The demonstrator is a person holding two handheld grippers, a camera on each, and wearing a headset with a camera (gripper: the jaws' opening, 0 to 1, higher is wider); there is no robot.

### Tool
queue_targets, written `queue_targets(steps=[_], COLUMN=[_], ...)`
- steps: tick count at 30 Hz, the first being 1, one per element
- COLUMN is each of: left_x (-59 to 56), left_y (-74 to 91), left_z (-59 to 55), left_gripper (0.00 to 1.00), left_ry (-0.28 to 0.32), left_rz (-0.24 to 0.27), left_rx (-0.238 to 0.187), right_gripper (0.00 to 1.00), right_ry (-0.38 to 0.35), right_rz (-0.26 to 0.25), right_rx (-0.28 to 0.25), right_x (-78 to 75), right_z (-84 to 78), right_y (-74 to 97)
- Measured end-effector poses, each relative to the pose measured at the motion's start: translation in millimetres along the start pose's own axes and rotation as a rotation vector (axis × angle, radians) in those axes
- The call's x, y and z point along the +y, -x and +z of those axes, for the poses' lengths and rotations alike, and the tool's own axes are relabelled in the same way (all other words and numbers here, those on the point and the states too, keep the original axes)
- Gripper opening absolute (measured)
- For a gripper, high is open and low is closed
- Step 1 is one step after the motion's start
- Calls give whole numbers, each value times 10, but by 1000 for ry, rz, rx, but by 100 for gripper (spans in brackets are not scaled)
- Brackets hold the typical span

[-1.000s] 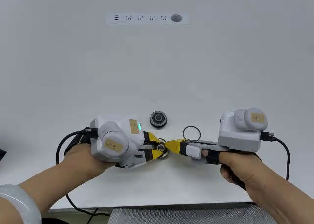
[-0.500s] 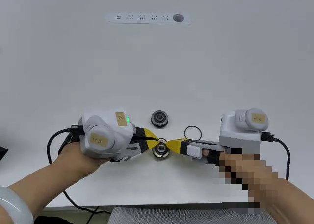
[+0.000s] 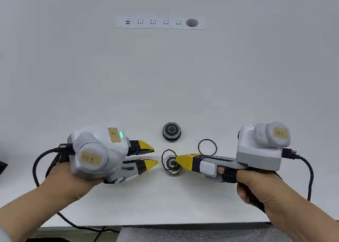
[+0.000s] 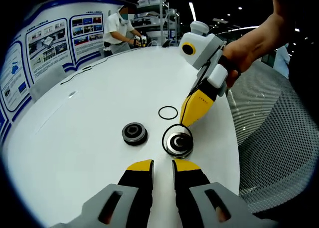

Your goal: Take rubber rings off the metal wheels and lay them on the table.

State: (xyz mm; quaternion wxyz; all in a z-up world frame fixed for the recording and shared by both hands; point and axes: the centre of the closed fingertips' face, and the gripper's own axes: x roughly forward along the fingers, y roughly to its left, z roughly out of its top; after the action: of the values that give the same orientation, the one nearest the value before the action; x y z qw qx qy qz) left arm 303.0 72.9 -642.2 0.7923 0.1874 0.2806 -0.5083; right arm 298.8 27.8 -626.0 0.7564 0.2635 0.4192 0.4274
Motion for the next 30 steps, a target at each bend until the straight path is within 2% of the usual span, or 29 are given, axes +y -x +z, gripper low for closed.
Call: queue_targets(steps=[6, 11, 15, 26, 30], left_x=[53, 86, 101, 115, 129], left_y=[37, 73, 99, 161, 184], left_z=[-34, -66, -110, -195, -206], left_gripper=[18, 19, 19, 21, 21], left_ry=[10, 28, 37, 60, 70], left_rz=[18, 30, 38, 60, 67], left_rx=[-1, -9, -13, -4, -7], right_gripper=[2, 2, 2, 2, 2], right_ry=[-7, -7, -5, -24, -33], right_rz=[8, 20, 17, -32, -60], right_rx=[-18, -49, -77, -134, -148], right_x=[52, 131, 135, -72, -195], right_z=[21, 102, 181, 334, 371], right_y=[43, 107, 177, 384, 444])
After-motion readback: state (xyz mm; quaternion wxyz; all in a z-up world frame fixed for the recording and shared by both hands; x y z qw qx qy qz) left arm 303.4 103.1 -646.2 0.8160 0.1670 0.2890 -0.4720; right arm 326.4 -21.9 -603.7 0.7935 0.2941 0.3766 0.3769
